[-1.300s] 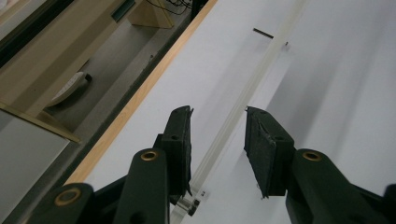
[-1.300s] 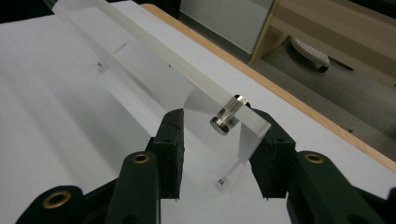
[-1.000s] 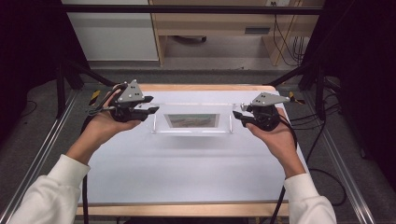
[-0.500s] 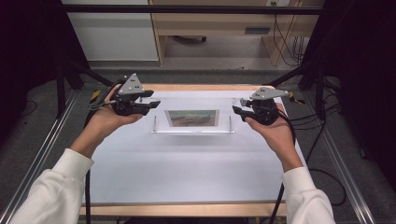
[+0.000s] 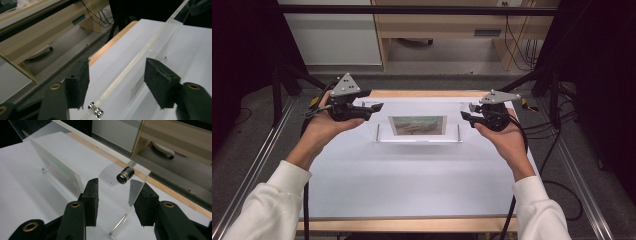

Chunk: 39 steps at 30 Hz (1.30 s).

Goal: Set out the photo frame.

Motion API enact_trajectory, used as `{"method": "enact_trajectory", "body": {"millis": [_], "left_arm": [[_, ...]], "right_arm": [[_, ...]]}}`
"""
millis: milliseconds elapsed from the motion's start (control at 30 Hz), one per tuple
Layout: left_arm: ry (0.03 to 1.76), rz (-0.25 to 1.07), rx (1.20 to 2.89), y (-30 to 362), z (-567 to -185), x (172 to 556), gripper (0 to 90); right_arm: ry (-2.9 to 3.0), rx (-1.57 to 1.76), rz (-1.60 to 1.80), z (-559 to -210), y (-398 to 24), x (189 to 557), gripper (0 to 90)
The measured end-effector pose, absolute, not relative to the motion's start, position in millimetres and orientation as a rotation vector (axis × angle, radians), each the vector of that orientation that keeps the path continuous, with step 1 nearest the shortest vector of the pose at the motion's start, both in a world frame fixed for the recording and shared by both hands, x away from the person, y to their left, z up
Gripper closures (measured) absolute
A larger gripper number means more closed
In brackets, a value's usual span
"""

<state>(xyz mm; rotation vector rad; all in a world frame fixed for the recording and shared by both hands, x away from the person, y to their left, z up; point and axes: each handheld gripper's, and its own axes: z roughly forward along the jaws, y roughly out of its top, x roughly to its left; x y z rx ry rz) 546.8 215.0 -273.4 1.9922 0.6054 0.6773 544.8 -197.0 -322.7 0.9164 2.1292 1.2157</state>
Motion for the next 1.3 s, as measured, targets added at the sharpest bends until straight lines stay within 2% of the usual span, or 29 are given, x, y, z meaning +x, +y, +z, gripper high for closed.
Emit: {"method": "enact_trajectory", "body": {"millis": [200, 400, 567, 967, 1300], "left_arm": [[0.680, 0.683, 1.888, 221.8, -271.2, 540.4, 18.6], [0.713, 0.695, 1.851, 230.0, -273.5, 536.0, 13.4], [0.756, 0.652, 1.826, 235.3, -282.1, 530.7, 8.4], [0.811, 0.653, 1.824, 245.2, -304.8, 518.5, 7.8], [0.879, 0.638, 1.837, 249.6, -349.9, 510.0, 7.9]], "right_arm": [[2.126, 0.928, 1.215, -321.8, -196.7, 548.7, 58.2], [2.124, 0.931, 1.210, -321.2, -196.5, 552.3, 58.0], [2.114, 0.944, 1.217, -321.3, -196.5, 555.9, 58.0], [2.104, 0.980, 1.234, -320.9, -197.8, 569.3, 58.6], [2.088, 1.007, 1.257, -322.2, -198.1, 578.9, 58.2]]}}
